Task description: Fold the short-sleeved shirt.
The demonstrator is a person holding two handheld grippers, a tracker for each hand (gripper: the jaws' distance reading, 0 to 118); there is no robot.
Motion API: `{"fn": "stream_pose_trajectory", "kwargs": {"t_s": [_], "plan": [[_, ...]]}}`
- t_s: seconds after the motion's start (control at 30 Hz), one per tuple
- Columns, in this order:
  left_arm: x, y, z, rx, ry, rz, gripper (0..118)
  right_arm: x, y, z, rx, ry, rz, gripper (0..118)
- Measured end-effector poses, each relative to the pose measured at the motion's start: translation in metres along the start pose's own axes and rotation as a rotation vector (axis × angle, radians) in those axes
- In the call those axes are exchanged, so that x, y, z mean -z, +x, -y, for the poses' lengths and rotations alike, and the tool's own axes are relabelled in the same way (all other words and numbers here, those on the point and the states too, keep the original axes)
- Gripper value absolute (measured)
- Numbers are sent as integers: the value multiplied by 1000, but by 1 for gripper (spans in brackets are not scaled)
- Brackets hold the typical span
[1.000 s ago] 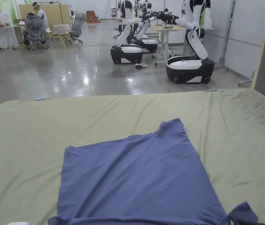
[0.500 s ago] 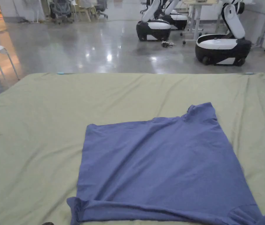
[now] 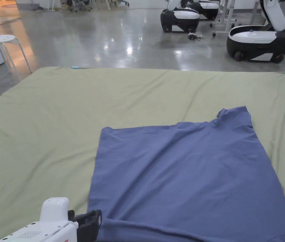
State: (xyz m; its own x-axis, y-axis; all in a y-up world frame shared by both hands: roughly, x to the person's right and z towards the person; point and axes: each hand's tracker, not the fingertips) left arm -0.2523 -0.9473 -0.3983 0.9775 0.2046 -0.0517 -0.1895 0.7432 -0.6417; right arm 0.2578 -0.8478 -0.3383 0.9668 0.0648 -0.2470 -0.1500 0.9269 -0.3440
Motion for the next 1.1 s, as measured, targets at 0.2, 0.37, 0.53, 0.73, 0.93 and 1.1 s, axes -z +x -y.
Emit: {"fn": "stream_pose_trajectory", "kwargs": {"t_s": [0.2,0.37,0.53,0.73,0.93,1.1], "plan": [[-4,8,18,27,-16,-7,4,8,8,11,15,-28,9,0],[-28,11,15,42,58,5,3,11,8,23,6,-78,31,0],[-37,14,16,99,77,-13,3,21,20,46,66,-212,47,2],[-37,12,17,89,73,-9,3,42,63,80,190,-285,74,113],[-39,19,16,96,67,-17,3,58,73,97,321,-346,89,99],[-38,18,16,83,55,-15,3,66,76,99,373,-337,56,85]]}}
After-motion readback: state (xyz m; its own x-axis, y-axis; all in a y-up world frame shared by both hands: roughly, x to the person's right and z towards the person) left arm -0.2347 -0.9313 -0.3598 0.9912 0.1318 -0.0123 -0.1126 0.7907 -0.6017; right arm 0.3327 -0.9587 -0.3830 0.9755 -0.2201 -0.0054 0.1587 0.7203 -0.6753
